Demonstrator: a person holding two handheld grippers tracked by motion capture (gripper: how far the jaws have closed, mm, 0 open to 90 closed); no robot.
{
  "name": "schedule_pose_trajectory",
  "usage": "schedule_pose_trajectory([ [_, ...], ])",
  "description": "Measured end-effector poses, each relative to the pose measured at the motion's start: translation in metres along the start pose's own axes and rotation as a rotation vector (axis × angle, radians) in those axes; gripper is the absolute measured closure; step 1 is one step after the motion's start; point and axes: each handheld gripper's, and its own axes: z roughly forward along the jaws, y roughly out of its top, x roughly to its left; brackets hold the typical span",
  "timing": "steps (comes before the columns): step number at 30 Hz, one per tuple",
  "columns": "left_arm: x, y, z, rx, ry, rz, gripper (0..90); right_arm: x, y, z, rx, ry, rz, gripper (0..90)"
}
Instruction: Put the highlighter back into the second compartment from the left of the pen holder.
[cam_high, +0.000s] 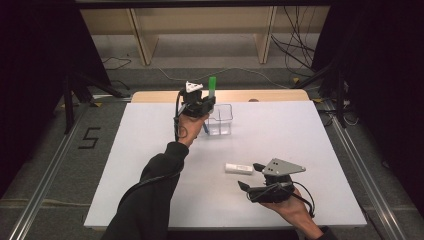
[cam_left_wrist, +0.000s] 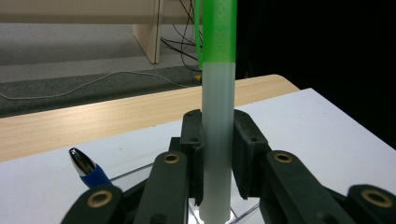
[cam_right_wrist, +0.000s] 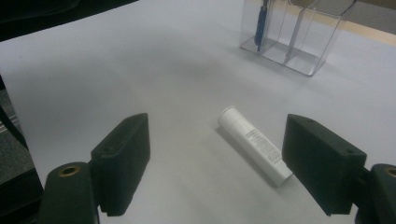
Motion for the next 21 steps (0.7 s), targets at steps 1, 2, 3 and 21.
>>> schedule_pose_trajectory([
  [1,0.000,0.000,0.001,0.000,0.001,-0.003,76.2,0.000,0.000,0.000,0.000,0.001,-0.001,24.5],
  [2,0.001,-0.001,0.002,0.004,0.001,-0.004,76.2,0.000,0.000,0.000,-0.003,-0.002,0.000,24.6],
  [3,0.001,-0.001,0.004,0.002,0.005,-0.011,76.2,0.000,0.000,0.000,-0.003,-0.003,-0.002,24.6],
  [21,-0.001,-0.010,0.018,0.015,0.030,-0.031,76.1,0.001,0.000,0.000,-0.002,0.001,-0.004,25.0],
])
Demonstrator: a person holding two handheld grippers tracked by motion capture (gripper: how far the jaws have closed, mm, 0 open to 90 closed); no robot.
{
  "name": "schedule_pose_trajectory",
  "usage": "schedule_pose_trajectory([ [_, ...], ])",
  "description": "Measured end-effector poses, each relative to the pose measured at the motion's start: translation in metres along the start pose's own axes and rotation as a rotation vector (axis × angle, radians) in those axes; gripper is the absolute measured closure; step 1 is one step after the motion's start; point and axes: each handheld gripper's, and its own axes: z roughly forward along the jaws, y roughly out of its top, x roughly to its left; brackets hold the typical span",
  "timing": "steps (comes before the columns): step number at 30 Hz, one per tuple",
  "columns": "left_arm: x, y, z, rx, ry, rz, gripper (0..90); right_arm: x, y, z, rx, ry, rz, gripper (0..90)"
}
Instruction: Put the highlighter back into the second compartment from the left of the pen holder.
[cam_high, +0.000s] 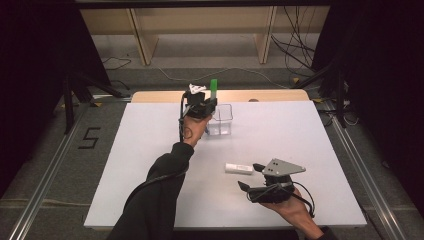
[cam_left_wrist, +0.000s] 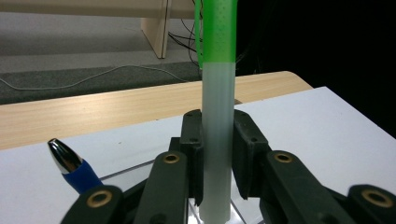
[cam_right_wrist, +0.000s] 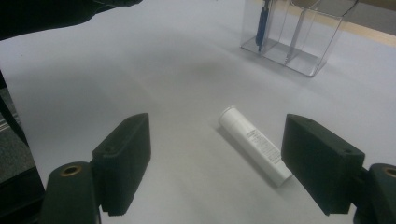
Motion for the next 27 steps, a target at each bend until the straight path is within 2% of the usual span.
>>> schedule_pose_trajectory([
  [16,0.001,-0.010,0.007,0.028,0.013,-0.012,76.0,-0.001,0.000,-0.001,0.000,0.001,-0.006,25.7],
  [22,0.001,-0.013,0.008,0.045,0.034,-0.025,75.2,0.000,0.000,0.000,0.000,0.003,-0.005,25.9],
  [23,0.000,-0.013,0.007,0.044,0.040,-0.030,71.7,0.000,0.000,0.000,0.001,0.004,-0.004,25.9],
  [25,-0.002,-0.012,0.004,0.050,0.051,-0.015,51.6,0.000,0.000,0.000,0.001,0.004,-0.004,25.9],
  [27,-0.002,-0.007,-0.001,0.036,0.021,-0.028,43.5,-0.001,0.000,-0.001,0.002,0.003,-0.005,25.9],
])
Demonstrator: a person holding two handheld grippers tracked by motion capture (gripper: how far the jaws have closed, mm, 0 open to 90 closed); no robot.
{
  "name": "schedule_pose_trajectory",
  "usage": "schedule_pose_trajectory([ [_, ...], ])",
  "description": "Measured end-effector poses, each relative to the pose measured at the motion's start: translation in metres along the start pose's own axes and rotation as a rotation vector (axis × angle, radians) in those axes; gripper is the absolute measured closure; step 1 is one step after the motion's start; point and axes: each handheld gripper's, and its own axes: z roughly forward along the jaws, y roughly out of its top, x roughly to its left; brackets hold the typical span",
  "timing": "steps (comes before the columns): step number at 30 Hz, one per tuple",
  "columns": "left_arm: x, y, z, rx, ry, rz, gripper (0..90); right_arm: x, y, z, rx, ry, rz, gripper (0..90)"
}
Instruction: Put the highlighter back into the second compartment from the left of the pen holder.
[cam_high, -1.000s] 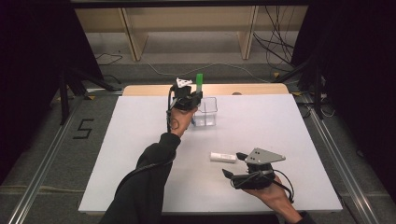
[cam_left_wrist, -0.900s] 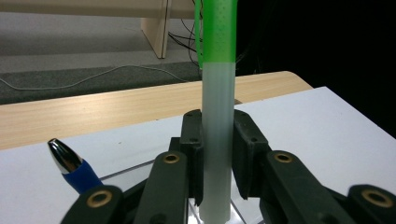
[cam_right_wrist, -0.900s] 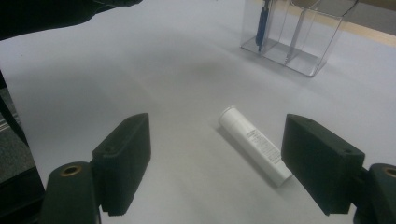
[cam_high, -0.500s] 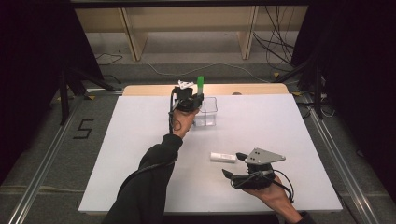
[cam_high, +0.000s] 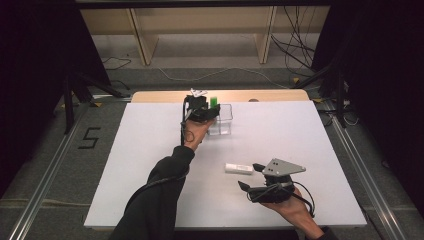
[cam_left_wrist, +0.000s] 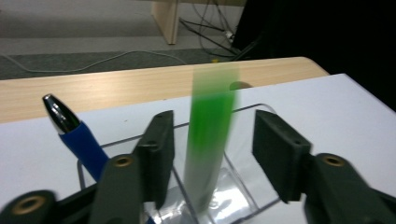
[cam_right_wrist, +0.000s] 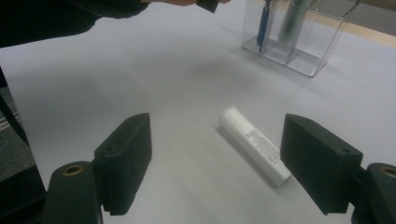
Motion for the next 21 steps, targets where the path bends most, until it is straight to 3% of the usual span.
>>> schedule_pose_trajectory([
  [4,-0.004,0.010,-0.014,0.006,-0.020,0.013,29.6,-0.001,0.000,0.000,-0.002,-0.004,0.003,25.8],
  [7,-0.008,0.013,-0.027,0.015,-0.037,0.057,24.7,-0.002,0.000,-0.001,0.001,-0.006,0.001,25.8],
  [10,-0.008,0.013,-0.041,0.042,-0.080,0.084,22.7,-0.003,0.000,-0.001,0.000,-0.012,0.001,25.6],
  [17,-0.003,-0.001,-0.075,0.066,-0.181,0.104,20.6,-0.010,0.000,-0.002,0.004,-0.025,0.014,24.9],
  [21,0.004,-0.012,-0.092,0.070,-0.214,0.095,20.4,-0.014,0.000,-0.002,0.013,-0.026,0.028,24.3],
])
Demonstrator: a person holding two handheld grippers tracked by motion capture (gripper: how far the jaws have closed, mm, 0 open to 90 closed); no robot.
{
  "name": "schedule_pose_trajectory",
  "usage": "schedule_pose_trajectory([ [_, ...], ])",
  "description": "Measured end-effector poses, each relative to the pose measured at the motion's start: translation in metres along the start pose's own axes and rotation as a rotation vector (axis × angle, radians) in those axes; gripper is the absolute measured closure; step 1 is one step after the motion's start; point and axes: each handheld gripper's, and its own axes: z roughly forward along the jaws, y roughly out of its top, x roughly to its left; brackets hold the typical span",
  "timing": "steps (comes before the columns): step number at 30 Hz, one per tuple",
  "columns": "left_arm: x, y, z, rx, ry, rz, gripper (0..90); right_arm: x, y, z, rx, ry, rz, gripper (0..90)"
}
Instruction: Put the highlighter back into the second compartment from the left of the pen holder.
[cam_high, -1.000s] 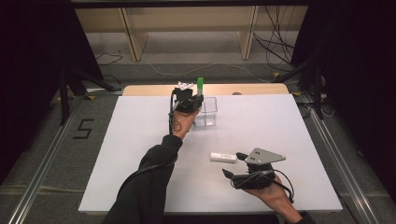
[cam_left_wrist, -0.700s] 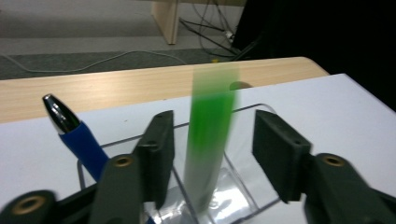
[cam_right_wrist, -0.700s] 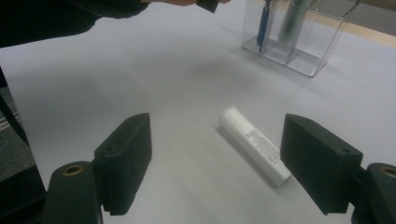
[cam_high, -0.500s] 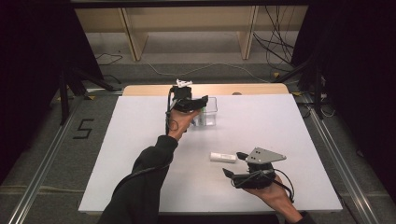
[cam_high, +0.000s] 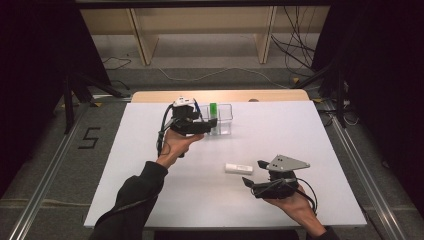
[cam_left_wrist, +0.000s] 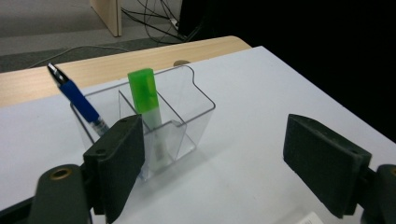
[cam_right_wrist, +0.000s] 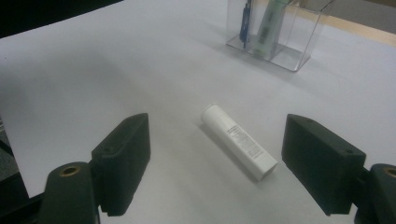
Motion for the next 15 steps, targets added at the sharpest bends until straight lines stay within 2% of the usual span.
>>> schedule_pose_trajectory([
  [3,-0.001,-0.005,-0.008,0.009,-0.003,0.017,19.7,-0.002,0.000,0.001,0.006,-0.001,-0.002,24.0],
  [12,0.002,-0.021,-0.024,-0.015,-0.011,0.021,20.1,-0.005,-0.001,0.001,0.008,0.002,-0.002,23.6],
  [15,0.002,-0.030,-0.027,-0.004,-0.023,0.026,19.7,-0.005,-0.001,0.002,0.011,0.006,0.002,23.4],
])
